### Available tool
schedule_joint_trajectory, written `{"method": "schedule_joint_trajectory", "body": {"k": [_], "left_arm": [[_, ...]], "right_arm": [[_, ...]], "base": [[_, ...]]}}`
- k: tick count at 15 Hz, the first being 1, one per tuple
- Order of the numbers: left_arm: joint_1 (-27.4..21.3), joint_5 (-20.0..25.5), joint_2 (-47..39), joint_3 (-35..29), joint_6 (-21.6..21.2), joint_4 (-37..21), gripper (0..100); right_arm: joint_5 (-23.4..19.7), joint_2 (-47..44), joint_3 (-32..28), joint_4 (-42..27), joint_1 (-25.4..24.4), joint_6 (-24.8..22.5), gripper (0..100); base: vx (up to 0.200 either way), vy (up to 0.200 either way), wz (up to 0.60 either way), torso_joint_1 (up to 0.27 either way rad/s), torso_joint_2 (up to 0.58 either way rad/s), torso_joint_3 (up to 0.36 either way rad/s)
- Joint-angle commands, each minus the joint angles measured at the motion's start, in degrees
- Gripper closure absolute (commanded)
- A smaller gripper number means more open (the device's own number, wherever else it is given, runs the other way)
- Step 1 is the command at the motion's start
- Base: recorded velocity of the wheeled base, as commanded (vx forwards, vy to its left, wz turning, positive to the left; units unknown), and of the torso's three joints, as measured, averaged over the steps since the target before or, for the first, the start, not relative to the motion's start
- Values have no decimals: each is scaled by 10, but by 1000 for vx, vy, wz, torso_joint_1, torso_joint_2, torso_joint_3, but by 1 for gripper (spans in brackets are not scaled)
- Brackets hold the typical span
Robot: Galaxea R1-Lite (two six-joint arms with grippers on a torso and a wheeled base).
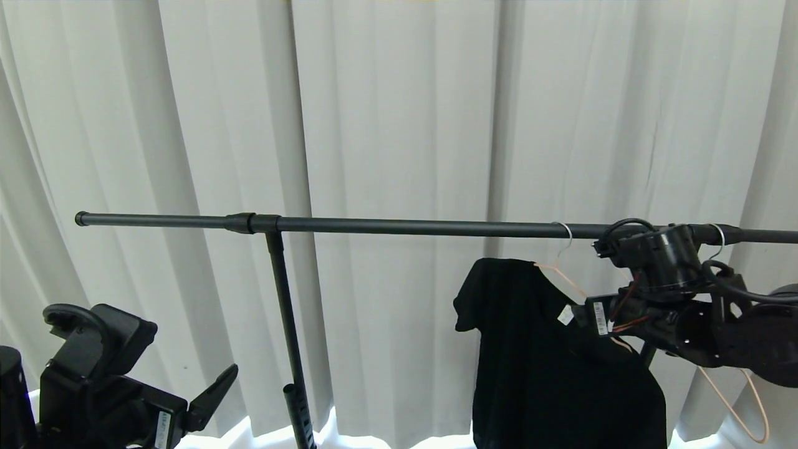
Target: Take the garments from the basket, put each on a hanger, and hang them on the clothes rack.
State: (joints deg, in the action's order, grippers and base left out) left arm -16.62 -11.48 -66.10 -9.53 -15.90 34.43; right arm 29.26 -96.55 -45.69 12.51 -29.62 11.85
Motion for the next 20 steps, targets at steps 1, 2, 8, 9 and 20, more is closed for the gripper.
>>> {"method": "schedule_joint_trajectory", "body": {"k": [1,2,8,9,20], "left_arm": [[19,0,9,0,0,0,0],[32,0,11,0,1,0,0],[78,-2,49,-7,-2,0,0],[80,-3,62,-2,-2,0,0],[113,-5,113,23,-12,-1,0]], "right_arm": [[-20,108,44,2,0,9,0],[-44,150,61,2,1,12,0],[-66,318,106,-91,98,-128,0],[-80,333,116,-92,107,-154,0],[-75,358,160,-90,147,-220,0]], "base": [[0,0,0,0,0,0],[0,0,0,0,0,0],[0,0,0,0,0,0],[-200,0,0,2,12,2],[-200,0,0,3,0,2]]}}
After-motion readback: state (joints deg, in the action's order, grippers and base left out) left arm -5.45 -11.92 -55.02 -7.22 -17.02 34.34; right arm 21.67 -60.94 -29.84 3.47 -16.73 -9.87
